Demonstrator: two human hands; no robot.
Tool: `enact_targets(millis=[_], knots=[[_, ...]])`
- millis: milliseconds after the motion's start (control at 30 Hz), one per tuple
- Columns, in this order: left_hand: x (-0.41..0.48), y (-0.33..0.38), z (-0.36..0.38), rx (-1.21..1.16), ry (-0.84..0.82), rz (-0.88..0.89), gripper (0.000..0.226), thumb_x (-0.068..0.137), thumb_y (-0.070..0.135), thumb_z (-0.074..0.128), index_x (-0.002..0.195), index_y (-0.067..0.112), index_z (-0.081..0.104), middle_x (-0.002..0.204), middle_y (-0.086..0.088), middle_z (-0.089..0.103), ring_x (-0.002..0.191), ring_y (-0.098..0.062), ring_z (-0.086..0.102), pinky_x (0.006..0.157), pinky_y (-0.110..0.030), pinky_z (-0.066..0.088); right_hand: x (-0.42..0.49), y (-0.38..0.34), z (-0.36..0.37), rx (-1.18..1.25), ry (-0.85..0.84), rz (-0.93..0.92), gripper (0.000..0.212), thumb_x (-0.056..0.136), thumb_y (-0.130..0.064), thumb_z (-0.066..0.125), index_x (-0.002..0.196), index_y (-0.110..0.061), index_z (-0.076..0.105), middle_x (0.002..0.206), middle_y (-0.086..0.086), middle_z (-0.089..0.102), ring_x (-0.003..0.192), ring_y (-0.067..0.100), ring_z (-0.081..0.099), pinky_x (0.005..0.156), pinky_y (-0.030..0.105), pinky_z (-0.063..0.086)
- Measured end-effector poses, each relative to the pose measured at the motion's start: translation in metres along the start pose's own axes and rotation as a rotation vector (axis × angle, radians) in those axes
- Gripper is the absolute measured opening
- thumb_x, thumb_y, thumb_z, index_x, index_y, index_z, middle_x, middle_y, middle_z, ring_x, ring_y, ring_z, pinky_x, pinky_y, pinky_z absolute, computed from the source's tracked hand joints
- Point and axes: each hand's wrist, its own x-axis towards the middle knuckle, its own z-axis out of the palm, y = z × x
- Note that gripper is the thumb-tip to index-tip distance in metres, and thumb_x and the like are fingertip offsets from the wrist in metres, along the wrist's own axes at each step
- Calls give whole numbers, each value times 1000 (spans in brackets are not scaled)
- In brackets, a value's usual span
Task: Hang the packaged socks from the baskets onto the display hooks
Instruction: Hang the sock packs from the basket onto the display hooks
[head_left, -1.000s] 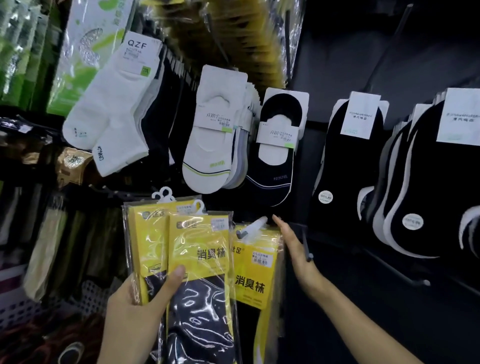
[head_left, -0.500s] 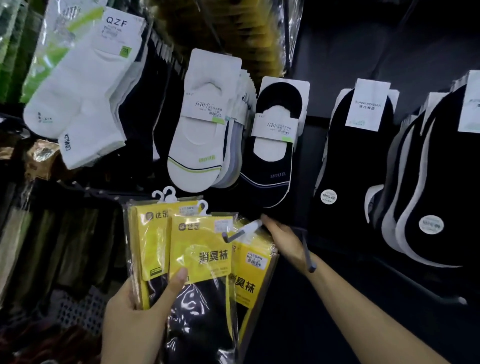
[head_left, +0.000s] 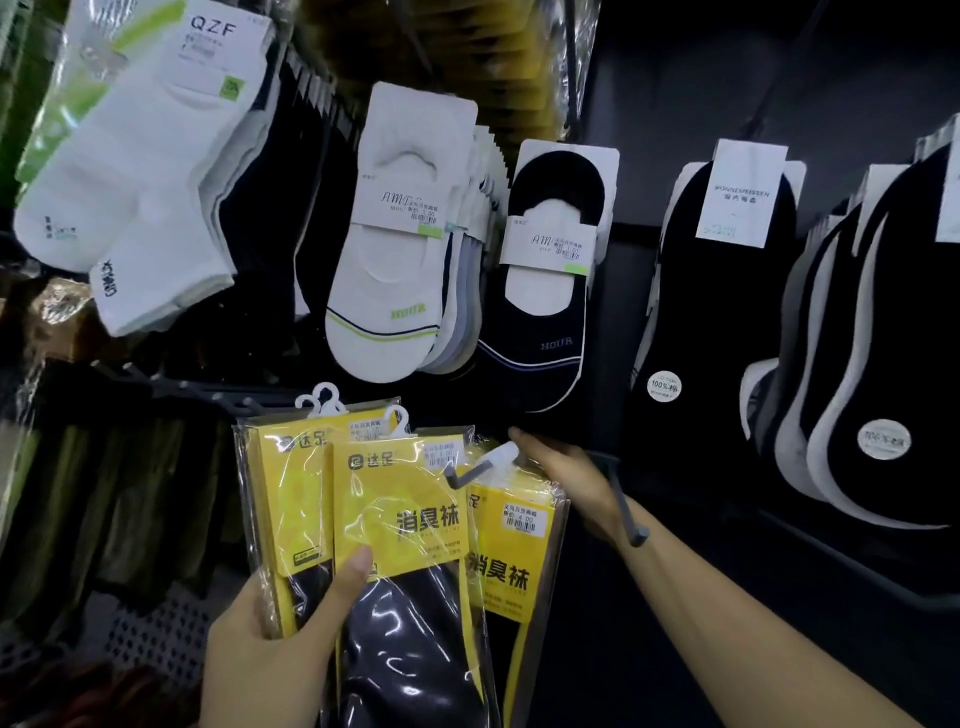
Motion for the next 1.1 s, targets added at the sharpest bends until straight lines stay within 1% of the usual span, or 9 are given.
enact_targets(millis=[100,233,300,467,567,633,733,900,1100], knots=[[1,-2,0,-6,-13,22,30,52,43,79,76,30,67,61,26,66,71,2,57,63,-16,33,1,5,4,67,28,-15,39,88,-37,63,106,-3,67,95,8,70,78,9,66,61,8,49],[6,2,5,2,-43,18,34,50,49,74,77,29,69,67,28,67,76,3,58,64,-16,34,2,6,6,123,6,-4,22,87,-37,65,85,-15,68,72,-4,69,57,1,66,52,10,47],[6,3,6,5,-40,27,35,50,50,74,78,30,68,67,28,67,77,3,58,65,-16,35,0,4,6,107,-7,-10,20,87,-38,64,84,-18,68,72,-6,70,56,-1,66,51,8,46],[3,5,6,-4,-49,18,34,51,48,74,79,30,67,65,14,70,78,0,58,72,-22,39,-8,3,-5,-13,-93,-30,44,87,-47,60,111,-9,65,103,4,70,91,12,67,77,15,49],[2,6,6,25,-39,13,29,57,44,77,80,29,67,75,12,68,80,-3,58,82,-30,40,-9,2,-8,13,-100,-16,47,86,-42,63,117,-6,64,115,11,68,107,23,65,98,29,48],[3,5,6,15,-36,14,21,62,37,79,78,30,67,72,15,68,79,1,57,76,-24,39,-11,4,-9,66,-129,-4,45,87,-36,63,120,-6,62,119,15,66,111,28,63,102,37,46],[6,2,5,10,-51,25,17,65,33,79,76,30,66,61,22,67,77,4,56,66,-17,36,-12,10,-4,177,-134,-11,39,88,-27,64,121,-8,61,121,18,65,109,32,63,103,44,46],[14,0,3,-17,-73,6,21,64,40,76,79,29,69,68,26,68,81,-2,61,68,-21,40,-4,10,6,157,-121,-61,38,84,-33,69,117,-14,65,115,9,69,105,23,66,98,35,50],[13,-2,1,3,-79,-11,29,59,46,75,79,26,69,65,22,69,78,-3,60,68,-22,40,2,11,0,82,-167,-78,38,84,-39,68,116,-18,67,112,6,71,105,21,67,100,37,49]])
